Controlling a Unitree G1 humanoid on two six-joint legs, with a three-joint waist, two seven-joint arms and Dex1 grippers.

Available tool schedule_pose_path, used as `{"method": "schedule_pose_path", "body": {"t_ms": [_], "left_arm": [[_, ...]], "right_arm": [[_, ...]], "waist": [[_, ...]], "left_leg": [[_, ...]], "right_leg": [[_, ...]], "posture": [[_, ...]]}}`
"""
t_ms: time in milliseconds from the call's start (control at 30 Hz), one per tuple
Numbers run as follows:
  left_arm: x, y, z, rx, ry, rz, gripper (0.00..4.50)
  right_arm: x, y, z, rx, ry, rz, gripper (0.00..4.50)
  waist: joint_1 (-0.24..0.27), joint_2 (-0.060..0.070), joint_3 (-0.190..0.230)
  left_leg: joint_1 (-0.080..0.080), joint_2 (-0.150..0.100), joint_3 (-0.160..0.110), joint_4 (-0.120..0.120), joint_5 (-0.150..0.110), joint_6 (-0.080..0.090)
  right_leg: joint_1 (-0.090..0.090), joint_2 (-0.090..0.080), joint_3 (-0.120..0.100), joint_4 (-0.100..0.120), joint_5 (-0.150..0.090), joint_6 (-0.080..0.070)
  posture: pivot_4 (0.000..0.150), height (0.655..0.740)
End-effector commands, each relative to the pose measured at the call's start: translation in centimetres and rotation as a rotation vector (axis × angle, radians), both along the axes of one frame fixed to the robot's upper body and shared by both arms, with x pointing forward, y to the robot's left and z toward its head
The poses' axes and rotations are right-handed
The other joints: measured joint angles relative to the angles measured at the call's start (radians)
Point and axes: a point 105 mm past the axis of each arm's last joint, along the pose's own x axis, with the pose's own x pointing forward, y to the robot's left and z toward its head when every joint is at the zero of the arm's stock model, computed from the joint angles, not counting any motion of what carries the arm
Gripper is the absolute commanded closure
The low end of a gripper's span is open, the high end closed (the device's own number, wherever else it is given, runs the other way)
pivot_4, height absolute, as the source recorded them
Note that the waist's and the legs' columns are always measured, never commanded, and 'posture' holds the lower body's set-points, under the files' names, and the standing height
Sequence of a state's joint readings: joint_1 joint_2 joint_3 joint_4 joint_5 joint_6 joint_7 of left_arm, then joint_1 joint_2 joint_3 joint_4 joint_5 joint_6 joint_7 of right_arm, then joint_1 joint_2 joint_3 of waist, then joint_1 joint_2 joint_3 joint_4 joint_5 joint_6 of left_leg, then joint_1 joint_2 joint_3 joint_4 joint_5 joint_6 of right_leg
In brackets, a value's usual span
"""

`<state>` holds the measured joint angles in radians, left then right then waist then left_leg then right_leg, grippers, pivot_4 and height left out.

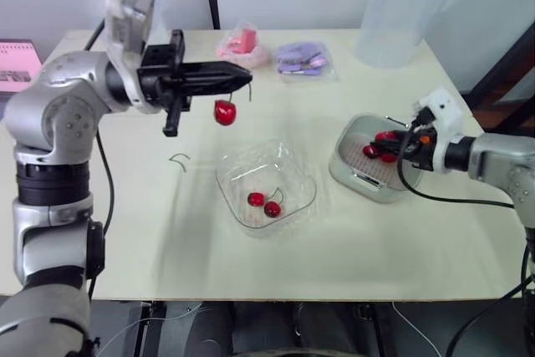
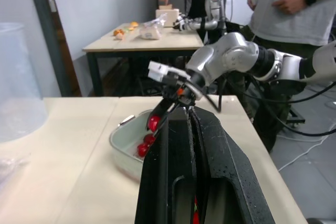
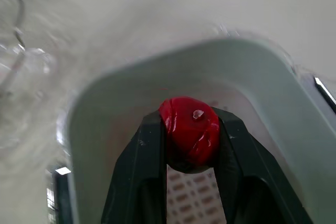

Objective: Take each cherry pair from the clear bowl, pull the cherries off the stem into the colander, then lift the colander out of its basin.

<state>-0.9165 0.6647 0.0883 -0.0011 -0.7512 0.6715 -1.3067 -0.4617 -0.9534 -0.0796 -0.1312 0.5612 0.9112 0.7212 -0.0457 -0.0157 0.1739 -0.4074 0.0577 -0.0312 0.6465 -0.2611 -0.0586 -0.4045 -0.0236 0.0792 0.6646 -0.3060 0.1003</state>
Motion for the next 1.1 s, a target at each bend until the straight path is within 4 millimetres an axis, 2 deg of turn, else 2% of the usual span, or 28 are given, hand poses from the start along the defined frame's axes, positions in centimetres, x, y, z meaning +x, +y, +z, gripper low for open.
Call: {"method": "schedule_pose_path", "body": {"t_ms": [33, 100, 133, 200, 300, 367, 533, 600, 667, 867, 1100], "left_arm": [[-0.4, 0.1, 0.6, 0.004, -0.049, -0.001, 4.50], [-0.4, 0.1, 0.6, 0.005, -0.050, -0.001, 4.50], [-0.4, 0.1, 0.6, 0.005, -0.050, -0.002, 4.50], [-0.5, 0.0, 0.7, 0.005, -0.049, -0.006, 4.50], [-0.7, 0.0, 0.8, 0.001, -0.046, -0.014, 4.50], [-0.8, -0.1, 0.9, -0.001, -0.045, -0.024, 4.50], [-0.9, -0.4, 1.1, -0.005, -0.041, -0.042, 4.50], [-1.1, -0.6, 1.2, -0.011, -0.040, -0.053, 4.50], [-1.2, -0.6, 1.3, -0.014, -0.040, -0.057, 4.50], [-1.3, -0.6, 1.3, -0.015, -0.041, -0.056, 4.50], [-1.2, -0.5, 1.3, -0.012, -0.042, -0.047, 4.50]], "right_arm": [[-0.2, 0.0, 0.9, -0.021, -0.049, 0.028, 1.33], [-0.4, 0.0, 1.0, -0.024, -0.052, 0.038, 0.33], [-0.4, -0.1, 1.2, -0.025, -0.056, 0.039, 0.03], [-0.7, 0.3, 2.2, -0.024, -0.075, 0.070, 0.03], [-1.4, 2.4, 4.0, 0.019, -0.109, 0.169, 0.03], [-2.2, 5.6, 5.5, 0.077, -0.128, 0.291, 0.03], [-3.7, 12.0, 8.0, 0.205, -0.148, 0.526, 0.03], [-3.8, 15.0, 9.3, 0.318, -0.141, 0.610, 0.03], [-4.0, 16.9, 9.6, 0.360, -0.131, 0.657, 0.03], [-4.6, 20.4, 9.6, 0.420, -0.104, 0.737, 0.03], [-4.8, 21.8, 10.0, 0.466, -0.096, 0.769, 0.03]], "waist": [[0.002, 0.000, 0.000], [0.003, 0.000, 0.000], [0.004, 0.000, 0.000], [0.004, 0.000, 0.000], [0.004, 0.000, 0.000], [-0.001, 0.000, 0.000], [0.002, 0.000, 0.000], [0.002, 0.000, 0.000], [0.002, 0.000, 0.000], [0.010, 0.000, 0.000], [0.003, 0.000, 0.000]], "left_leg": [[0.000, 0.000, 0.000, 0.000, 0.000, 0.000], [0.000, 0.000, 0.000, 0.000, 0.000, 0.000], [0.000, 0.000, 0.000, 0.001, 0.000, 0.000], [0.000, 0.000, 0.000, 0.001, 0.000, 0.000], [0.000, 0.000, 0.000, 0.000, 0.000, 0.000], [0.000, 0.000, 0.000, 0.000, 0.000, 0.000], [0.001, 0.003, -0.001, 0.001, 0.000, 0.000], [0.001, 0.003, -0.001, 0.001, 0.000, 0.000], [0.001, 0.004, -0.001, 0.001, 0.000, 0.000], [-0.001, 0.004, -0.001, 0.001, 0.000, 0.000], [0.000, 0.004, -0.001, 0.001, 0.000, 0.000]], "right_leg": [[0.000, 0.000, 0.000, 0.000, 0.000, 0.000], [0.000, 0.000, 0.000, 0.000, 0.000, 0.000], [0.000, 0.000, 0.000, 0.000, 0.000, 0.000], [0.001, 0.000, 0.000, 0.000, 0.000, 0.000], [0.001, 0.000, 0.000, 0.000, 0.000, 0.000], [0.001, 0.000, 0.000, 0.000, 0.000, 0.000], [0.001, 0.003, 0.000, 0.000, 0.000, 0.000], [0.001, 0.004, 0.000, 0.001, 0.000, -0.001], [0.001, 0.004, 0.000, 0.001, 0.001, -0.001], [0.000, 0.004, -0.001, 0.000, 0.000, -0.001], [0.000, 0.004, -0.001, 0.002, 0.001, -0.002]], "posture": [[0.150, 0.7367], [0.150, 0.7367], [0.150, 0.7367], [0.150, 0.7367], [0.150, 0.7367], [0.150, 0.7367], [0.150, 0.7367], [0.150, 0.7367], [0.150, 0.7367], [0.150, 0.7367], [0.150, 0.7367]]}}
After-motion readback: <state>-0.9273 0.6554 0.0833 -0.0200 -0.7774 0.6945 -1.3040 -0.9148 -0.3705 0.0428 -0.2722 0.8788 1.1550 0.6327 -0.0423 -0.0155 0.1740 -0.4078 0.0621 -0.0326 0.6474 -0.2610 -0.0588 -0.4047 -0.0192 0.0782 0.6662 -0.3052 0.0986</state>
